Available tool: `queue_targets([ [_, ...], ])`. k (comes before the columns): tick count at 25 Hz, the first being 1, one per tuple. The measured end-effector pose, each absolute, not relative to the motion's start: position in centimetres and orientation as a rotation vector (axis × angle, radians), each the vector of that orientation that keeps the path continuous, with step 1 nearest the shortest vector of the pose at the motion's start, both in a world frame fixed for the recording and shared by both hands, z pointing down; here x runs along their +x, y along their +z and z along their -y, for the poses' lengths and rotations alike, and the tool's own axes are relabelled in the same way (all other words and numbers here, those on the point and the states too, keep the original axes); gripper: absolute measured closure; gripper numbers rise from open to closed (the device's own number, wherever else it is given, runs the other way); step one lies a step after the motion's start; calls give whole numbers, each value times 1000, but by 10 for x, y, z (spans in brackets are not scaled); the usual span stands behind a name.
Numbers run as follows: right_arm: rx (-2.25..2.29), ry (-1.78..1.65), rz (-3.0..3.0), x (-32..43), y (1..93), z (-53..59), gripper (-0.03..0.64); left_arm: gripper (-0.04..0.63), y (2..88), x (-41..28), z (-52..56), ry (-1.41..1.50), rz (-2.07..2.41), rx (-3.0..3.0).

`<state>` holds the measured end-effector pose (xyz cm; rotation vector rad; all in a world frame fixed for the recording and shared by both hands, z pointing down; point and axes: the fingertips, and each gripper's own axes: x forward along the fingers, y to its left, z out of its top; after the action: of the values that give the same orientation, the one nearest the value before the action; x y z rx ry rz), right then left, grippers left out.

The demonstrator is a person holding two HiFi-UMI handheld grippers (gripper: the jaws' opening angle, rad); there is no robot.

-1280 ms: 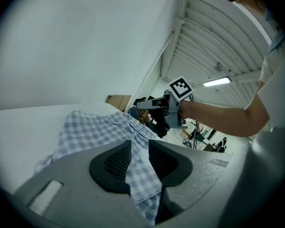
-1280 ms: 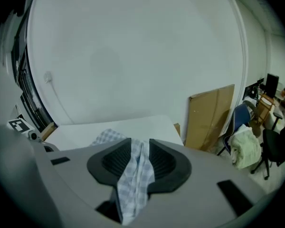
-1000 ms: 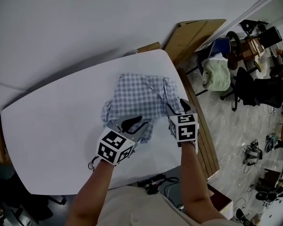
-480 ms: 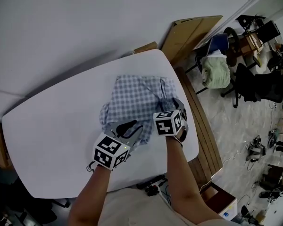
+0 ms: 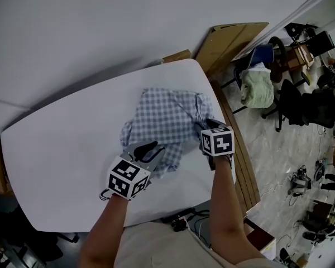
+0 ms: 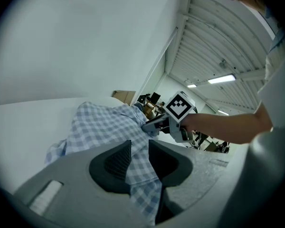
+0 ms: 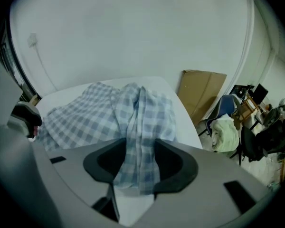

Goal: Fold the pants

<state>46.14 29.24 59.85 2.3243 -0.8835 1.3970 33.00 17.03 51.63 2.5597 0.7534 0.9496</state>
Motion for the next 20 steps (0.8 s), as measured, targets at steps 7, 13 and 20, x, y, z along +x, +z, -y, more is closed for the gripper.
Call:
queue_targets([
  [7, 2295, 1430, 950, 468, 595, -298, 535, 476, 516, 328, -170, 942, -764, 2558],
  [13, 2203, 1367, 920, 468, 591, -294, 566, 476, 516, 326, -171, 946, -769, 2557],
  [20, 2350, 1395, 963, 477, 536, -313, 572, 476, 521, 311, -136, 955, -576, 2656],
])
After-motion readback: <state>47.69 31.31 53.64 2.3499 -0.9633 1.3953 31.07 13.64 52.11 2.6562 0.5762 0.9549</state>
